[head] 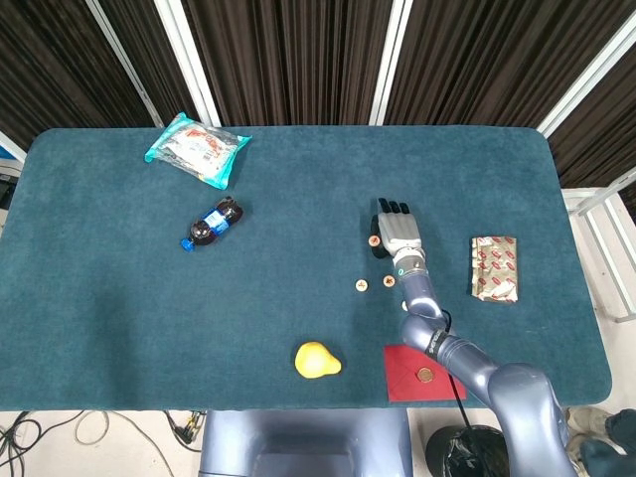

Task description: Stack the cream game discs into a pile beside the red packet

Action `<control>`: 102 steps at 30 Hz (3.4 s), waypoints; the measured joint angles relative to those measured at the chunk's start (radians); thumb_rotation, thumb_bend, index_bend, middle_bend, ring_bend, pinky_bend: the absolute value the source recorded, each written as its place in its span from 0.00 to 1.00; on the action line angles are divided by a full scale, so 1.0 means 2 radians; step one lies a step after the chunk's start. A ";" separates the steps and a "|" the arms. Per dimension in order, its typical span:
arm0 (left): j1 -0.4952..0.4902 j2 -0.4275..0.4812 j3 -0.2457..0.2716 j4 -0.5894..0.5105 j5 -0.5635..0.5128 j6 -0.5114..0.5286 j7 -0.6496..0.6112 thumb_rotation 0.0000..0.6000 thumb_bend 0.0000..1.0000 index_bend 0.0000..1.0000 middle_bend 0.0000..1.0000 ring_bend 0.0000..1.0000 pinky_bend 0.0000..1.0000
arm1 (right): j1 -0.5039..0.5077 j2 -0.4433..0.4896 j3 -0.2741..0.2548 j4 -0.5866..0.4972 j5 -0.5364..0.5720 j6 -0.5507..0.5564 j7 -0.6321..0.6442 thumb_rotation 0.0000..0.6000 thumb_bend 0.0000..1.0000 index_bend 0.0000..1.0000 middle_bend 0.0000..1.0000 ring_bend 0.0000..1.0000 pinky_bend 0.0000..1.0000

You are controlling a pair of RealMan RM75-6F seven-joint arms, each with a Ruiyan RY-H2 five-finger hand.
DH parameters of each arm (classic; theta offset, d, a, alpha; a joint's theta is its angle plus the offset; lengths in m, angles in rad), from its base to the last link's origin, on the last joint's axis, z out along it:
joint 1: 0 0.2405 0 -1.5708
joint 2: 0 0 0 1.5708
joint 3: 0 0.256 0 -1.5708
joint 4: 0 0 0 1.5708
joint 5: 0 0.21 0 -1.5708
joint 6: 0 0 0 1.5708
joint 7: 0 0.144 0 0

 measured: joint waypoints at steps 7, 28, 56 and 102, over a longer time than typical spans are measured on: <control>0.000 0.000 0.000 -0.001 0.000 0.001 0.001 1.00 0.63 0.05 0.00 0.00 0.00 | 0.000 0.001 0.003 0.001 -0.001 -0.002 -0.001 1.00 0.38 0.55 0.00 0.00 0.00; 0.000 -0.002 -0.001 -0.003 0.000 0.003 0.004 1.00 0.63 0.05 0.00 0.00 0.00 | -0.036 0.117 -0.019 -0.192 0.001 0.028 -0.038 1.00 0.38 0.56 0.00 0.00 0.00; -0.001 -0.004 -0.001 -0.003 -0.001 0.003 0.007 1.00 0.63 0.05 0.00 0.00 0.00 | -0.072 0.192 -0.091 -0.255 0.047 0.058 -0.055 1.00 0.38 0.56 0.00 0.00 0.00; -0.002 -0.005 -0.001 -0.006 -0.004 0.001 0.010 1.00 0.63 0.05 0.00 0.00 0.00 | -0.059 0.165 -0.097 -0.216 0.050 0.044 -0.040 1.00 0.38 0.45 0.00 0.00 0.00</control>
